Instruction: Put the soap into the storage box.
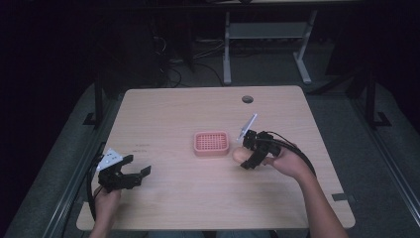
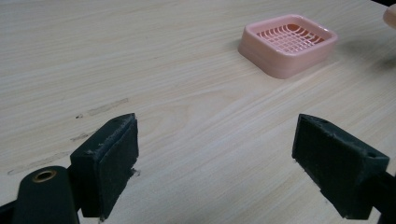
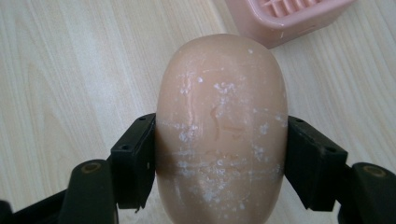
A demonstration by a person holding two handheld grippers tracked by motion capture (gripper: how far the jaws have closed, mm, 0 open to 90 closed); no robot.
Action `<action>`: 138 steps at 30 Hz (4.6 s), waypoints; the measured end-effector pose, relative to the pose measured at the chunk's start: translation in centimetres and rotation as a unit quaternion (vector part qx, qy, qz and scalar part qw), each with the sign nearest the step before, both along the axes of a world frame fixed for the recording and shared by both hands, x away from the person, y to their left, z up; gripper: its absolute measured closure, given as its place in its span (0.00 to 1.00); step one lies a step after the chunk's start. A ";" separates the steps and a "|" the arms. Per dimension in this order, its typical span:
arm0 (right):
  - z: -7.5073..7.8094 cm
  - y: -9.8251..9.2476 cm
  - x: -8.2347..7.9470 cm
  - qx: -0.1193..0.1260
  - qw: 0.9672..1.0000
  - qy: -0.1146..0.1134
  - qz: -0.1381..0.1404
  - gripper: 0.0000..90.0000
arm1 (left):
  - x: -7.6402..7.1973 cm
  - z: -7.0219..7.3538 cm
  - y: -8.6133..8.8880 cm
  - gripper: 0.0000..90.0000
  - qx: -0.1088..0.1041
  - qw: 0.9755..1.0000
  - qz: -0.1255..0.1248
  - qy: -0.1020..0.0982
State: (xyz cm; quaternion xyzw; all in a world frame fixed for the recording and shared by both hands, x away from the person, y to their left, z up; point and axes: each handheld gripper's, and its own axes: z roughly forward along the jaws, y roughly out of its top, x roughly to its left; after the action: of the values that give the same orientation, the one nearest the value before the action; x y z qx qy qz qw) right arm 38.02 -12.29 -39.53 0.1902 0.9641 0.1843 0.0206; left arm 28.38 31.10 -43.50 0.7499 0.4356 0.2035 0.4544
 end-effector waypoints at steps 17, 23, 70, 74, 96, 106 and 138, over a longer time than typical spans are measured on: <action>0.8 0.9 0.9 -0.002 1.000 0.000 0.005 0.35 | 0.0 0.0 0.0 0.16 0.000 1.000 0.001 -0.001; 1.1 1.5 1.4 -0.005 1.000 -0.004 0.012 0.35 | 0.0 0.0 0.0 0.16 -0.001 1.000 0.001 -0.001; 2.0 4.6 4.1 -0.011 0.999 0.000 0.030 0.35 | 0.0 0.1 0.1 0.16 0.001 1.000 0.000 -0.002; 2.2 5.0 4.4 -0.010 0.999 -0.002 0.033 0.35 | 0.0 0.1 0.1 0.16 -0.001 1.000 0.000 -0.003; 3.0 7.1 5.7 -0.005 0.999 -0.005 0.048 0.35 | 0.0 0.2 0.1 0.16 -0.002 1.000 0.001 -0.003; 2.9 7.5 6.3 -0.004 0.999 -0.005 0.049 0.35 | 0.0 0.2 0.1 0.16 -0.001 1.000 0.001 -0.002; 1.5 10.6 9.1 -0.021 0.998 0.013 0.055 0.35 | 0.1 0.1 0.0 0.16 -0.005 1.000 0.001 -0.002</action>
State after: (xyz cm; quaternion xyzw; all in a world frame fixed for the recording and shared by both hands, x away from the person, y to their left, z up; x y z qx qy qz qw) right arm 47.15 -1.65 -38.07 0.1384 0.9769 0.1626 0.0021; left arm 28.48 31.15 -43.36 0.7468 0.4365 0.2028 0.4589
